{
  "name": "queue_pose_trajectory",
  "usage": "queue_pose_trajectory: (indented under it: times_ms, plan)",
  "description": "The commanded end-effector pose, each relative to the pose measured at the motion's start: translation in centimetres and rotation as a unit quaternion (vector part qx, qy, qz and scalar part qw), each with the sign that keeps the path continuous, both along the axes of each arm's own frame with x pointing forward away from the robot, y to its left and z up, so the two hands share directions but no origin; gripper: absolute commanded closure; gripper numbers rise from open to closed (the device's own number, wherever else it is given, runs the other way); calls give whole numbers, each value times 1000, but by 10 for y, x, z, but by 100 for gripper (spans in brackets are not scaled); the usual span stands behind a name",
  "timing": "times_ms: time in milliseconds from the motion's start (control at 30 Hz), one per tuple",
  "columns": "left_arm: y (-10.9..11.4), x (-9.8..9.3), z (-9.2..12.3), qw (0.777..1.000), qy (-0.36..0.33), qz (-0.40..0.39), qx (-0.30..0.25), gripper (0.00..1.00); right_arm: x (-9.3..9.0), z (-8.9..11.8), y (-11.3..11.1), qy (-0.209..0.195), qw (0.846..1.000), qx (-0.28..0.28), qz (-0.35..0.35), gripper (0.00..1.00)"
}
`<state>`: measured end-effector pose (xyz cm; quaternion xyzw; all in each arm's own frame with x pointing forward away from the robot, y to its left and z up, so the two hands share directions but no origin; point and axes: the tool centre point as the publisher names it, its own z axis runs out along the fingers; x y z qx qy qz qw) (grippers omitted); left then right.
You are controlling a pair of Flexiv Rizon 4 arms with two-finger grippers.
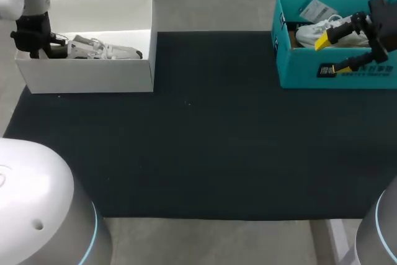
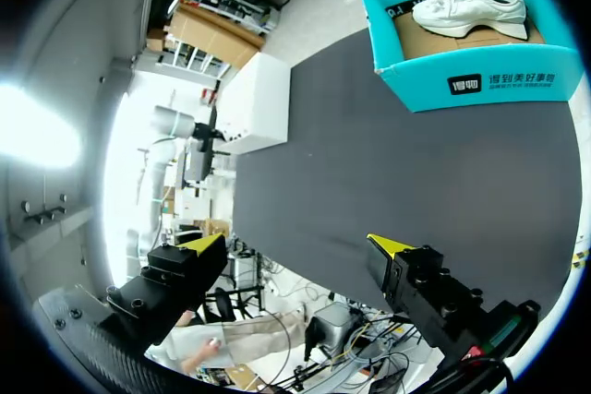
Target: Take the shoe out of the shoebox, open the shoe tongue, remove and reinsert the insole, then place the shoe into the shoebox
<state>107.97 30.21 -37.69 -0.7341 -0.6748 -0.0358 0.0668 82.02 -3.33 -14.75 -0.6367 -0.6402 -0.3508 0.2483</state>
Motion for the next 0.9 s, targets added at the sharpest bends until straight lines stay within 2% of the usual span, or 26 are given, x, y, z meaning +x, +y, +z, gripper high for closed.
queue_pose_trajectory:
  times_ms: [33,367,400,467,533,567,900]
  plan:
    - [-2,10,-13,1000,-3,-6,-4,100,0,-1,0,0,1000,-1,0,0]
    - [-2,8,-31,1000,17,-19,-6,100,0,-1,0,0,1000,-1,0,0]
    - [-2,7,-31,1000,19,-19,-5,91,0,-1,0,0,1000,-1,0,0]
    - [-3,5,-31,1000,22,-21,-7,46,0,-1,0,0,1000,-1,0,0]
    - [-4,4,-28,999,25,-21,-12,12,0,-1,0,0,1000,-1,0,0]
    - [-4,4,-26,999,25,-21,-12,2,0,-1,0,0,1000,-1,0,0]
    - [-11,0,20,999,10,-19,-44,0,0,-1,0,0,1000,-1,0,0]
